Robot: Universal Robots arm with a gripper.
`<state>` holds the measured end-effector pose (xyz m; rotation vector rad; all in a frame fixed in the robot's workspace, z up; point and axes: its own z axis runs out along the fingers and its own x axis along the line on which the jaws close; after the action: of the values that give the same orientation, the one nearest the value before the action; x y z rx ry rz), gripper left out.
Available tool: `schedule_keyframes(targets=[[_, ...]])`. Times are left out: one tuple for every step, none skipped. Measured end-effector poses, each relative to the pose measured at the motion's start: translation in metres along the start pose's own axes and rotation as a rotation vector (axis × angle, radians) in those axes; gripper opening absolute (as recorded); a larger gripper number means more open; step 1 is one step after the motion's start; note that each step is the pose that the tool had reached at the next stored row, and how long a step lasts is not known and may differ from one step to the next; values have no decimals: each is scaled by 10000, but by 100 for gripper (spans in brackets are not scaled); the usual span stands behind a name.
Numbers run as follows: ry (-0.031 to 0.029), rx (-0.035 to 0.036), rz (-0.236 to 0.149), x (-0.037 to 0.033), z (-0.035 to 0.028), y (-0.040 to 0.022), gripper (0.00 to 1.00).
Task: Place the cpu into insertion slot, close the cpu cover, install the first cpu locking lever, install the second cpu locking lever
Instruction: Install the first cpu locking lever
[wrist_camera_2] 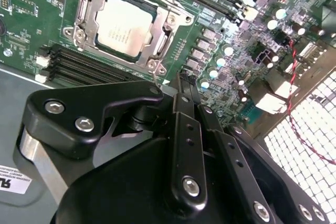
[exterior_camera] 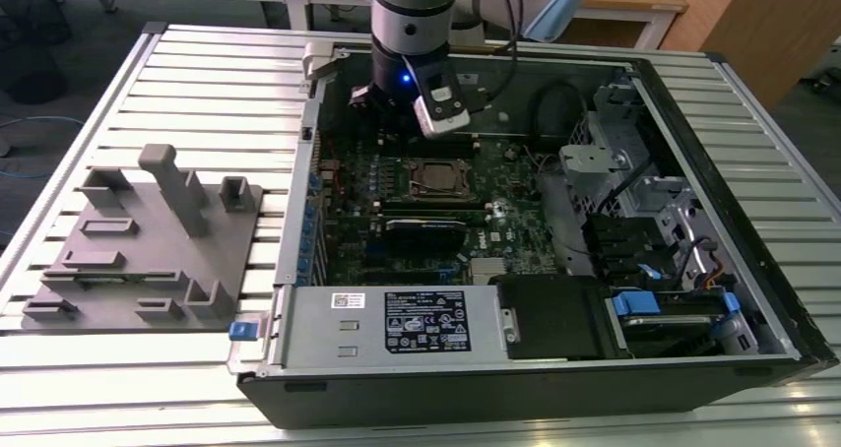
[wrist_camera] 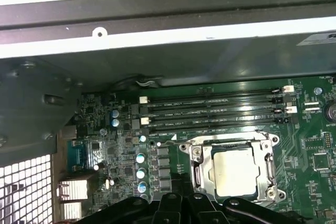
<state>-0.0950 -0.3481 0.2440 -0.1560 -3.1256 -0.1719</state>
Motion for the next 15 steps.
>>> schedule_keyframes(targets=[[4, -43, -1, 2, 0, -3, 11], [9, -105, -1, 4, 0, -5, 11], [13, -147, 0, 6, -1, -8, 11], [16, -177, 0, 9, -1, -11, 11], [19, -205, 1, 13, -1, -13, 11], [21, -224, 1, 19, -1, -15, 11], [21, -237, 0, 26, -1, -17, 11], [22, -243, -1, 35, -1, -19, 11], [21, -250, -1, 48, 0, -20, 11], [21, -255, -1, 62, 0, -21, 11], [22, -266, -1, 75, 0, -23, 11], [24, -284, 0, 82, 0, -24, 11], [25, -293, -1, 82, 0, -23, 11], [27, -299, -1, 82, -4, -23, 11], [26, -302, 0, 83, -10, -23, 11]])
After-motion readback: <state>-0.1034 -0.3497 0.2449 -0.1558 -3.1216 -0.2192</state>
